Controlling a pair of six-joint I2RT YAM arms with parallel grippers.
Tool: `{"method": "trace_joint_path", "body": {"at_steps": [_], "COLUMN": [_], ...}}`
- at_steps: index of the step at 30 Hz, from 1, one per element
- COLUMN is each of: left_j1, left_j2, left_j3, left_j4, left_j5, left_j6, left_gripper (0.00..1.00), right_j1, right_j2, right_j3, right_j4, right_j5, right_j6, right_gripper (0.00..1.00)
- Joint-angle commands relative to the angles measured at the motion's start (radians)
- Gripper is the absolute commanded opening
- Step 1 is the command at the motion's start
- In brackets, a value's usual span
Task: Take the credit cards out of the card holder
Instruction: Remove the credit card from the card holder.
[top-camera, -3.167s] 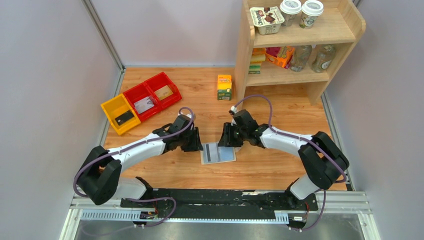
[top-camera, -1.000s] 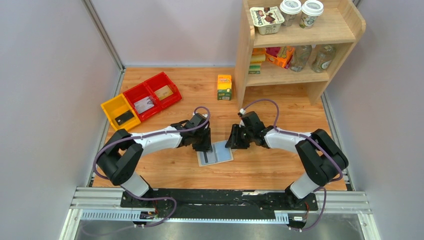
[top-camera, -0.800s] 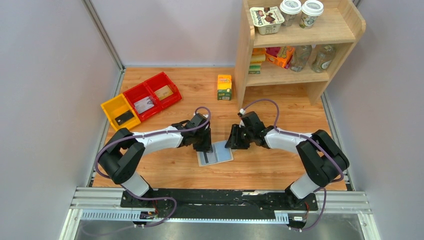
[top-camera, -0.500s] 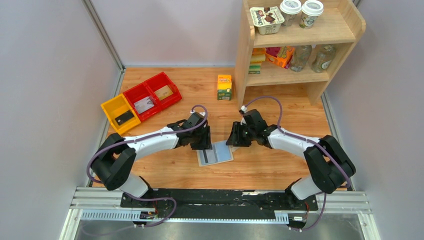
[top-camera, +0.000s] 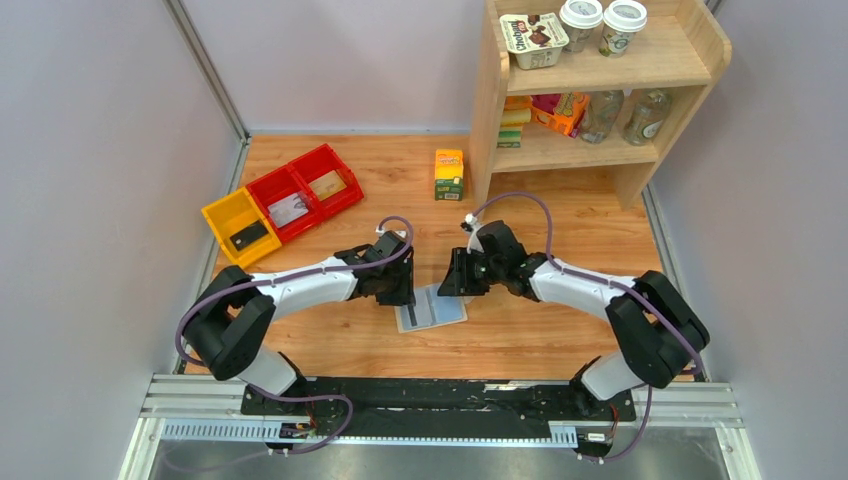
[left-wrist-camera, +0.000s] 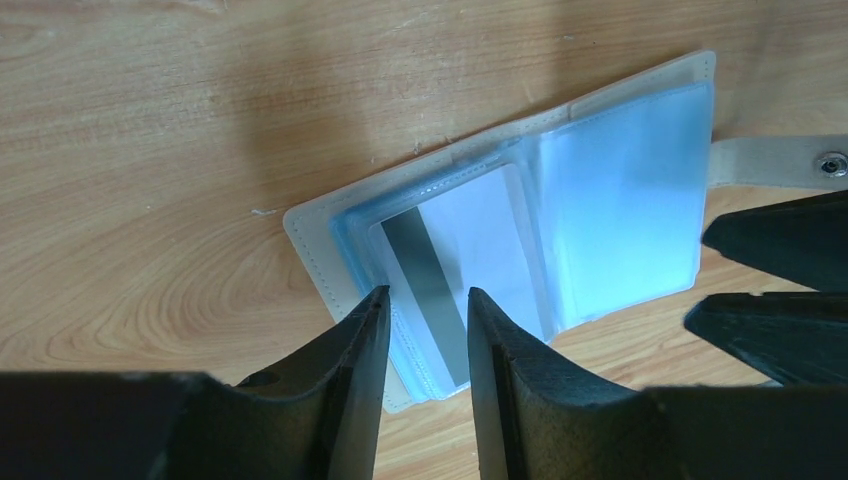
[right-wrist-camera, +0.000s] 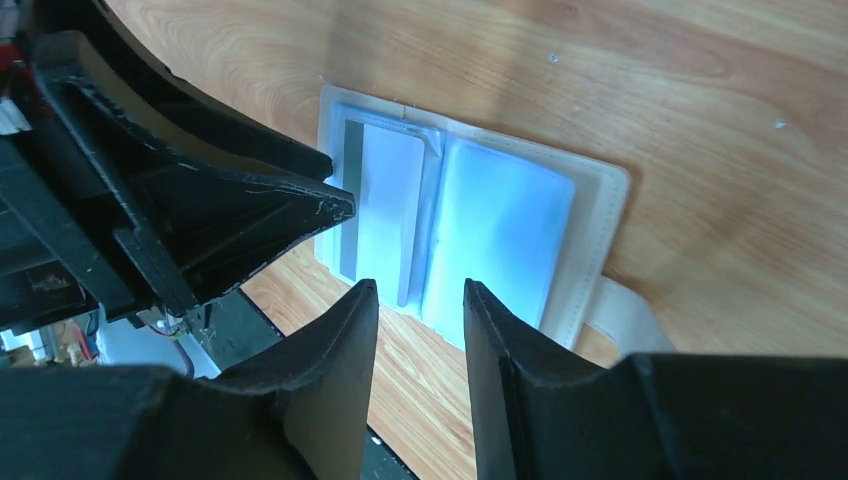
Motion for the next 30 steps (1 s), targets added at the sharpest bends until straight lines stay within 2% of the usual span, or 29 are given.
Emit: {"method": "trace_joint_path", "body": {"at_steps": [1, 5, 10, 16, 22, 25, 30], "left_j1": [-0.001, -0.002, -0.004, -0.002, -0.004, -0.002, -0.004], "left_j2": [0.005, 0.015, 0.049, 0.069, 0.08, 0.091, 0.101], "left_j3": [0.001, 0.002, 0.011, 0.01, 0.011, 0.011, 0.019], "left_j4": [0.024, 0.039, 0.067, 0.076, 0.079, 0.073, 0.056], "left_j5": [0.02, 0.048, 0.086, 0.098, 0.097, 0.095, 0.082], "left_j6": [-0.004, -0.003, -0.003, -0.004, -0.003, 0.002, 0.014], "left_gripper": [0.41, 0.36, 0.33, 0.3, 0.28, 0.25, 0.23], "right_j1": [0.005, 0.004, 0.004, 0.002, 0.001, -0.007, -0.012], "right_j2": [0.07, 0.15, 0.202, 0.199, 0.209, 0.19, 0.137], "right_j3": [0.028, 0.022, -0.001, -0.006, -0.007, -0.018, -0.021], "right_j4": [0.076, 0.079, 0.174, 0.213, 0.22, 0.226, 0.2], "right_j5": [-0.061, -0.09, -0.142, -0.167, -0.174, -0.177, -0.173], "right_j6": [0.017, 0.045, 0.088, 0.094, 0.098, 0.095, 0.077], "right_gripper": [0.4, 0.39, 0.38, 0.38, 0.31, 0.27, 0.26]}}
